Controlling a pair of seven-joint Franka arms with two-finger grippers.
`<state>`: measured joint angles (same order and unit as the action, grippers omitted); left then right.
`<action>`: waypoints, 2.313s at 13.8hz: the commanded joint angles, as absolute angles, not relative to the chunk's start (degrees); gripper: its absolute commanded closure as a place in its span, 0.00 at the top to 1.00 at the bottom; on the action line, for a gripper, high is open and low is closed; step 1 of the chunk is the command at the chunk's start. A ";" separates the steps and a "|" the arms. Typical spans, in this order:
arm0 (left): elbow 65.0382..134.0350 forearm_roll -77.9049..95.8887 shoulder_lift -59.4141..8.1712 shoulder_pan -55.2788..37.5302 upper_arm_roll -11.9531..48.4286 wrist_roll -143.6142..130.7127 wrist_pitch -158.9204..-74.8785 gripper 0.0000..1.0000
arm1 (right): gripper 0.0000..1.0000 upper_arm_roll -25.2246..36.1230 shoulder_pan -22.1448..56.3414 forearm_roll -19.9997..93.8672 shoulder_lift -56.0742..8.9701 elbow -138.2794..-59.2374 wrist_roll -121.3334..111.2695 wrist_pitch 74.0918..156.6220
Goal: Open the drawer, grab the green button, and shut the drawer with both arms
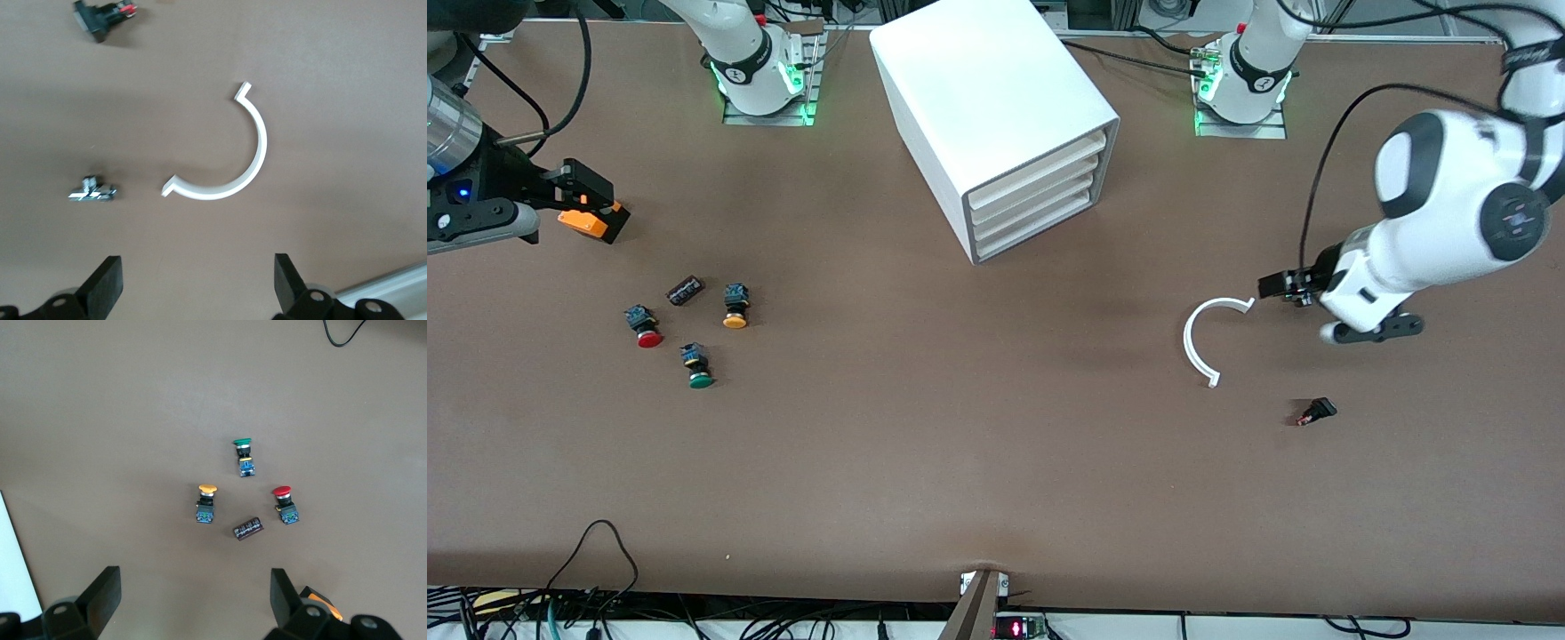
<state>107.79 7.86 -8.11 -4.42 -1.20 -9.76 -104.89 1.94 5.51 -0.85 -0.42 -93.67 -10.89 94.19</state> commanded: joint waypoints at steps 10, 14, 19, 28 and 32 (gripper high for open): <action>108.55 -2.81 7.21 0.52 -3.43 -0.02 -93.52 1.00 | 0.99 1.93 5.54 -1.05 -0.70 -92.29 -9.93 93.34; 106.27 -6.15 6.60 1.23 -2.20 -0.08 -94.13 1.00 | 0.99 1.85 5.80 -1.14 -0.79 -92.29 -10.11 93.43; 103.20 -5.80 4.66 3.78 2.19 -4.74 -93.79 1.00 | 0.99 1.76 5.80 -1.14 -0.79 -92.29 -10.11 93.43; 98.96 1.41 2.72 4.22 1.94 -2.66 -93.87 1.00 | 1.00 1.93 5.71 -0.97 -0.97 -92.29 -10.02 93.69; 98.97 0.62 2.46 3.96 1.49 -1.06 -94.39 1.00 | 1.00 1.93 5.71 -1.05 -1.05 -92.29 -10.11 93.69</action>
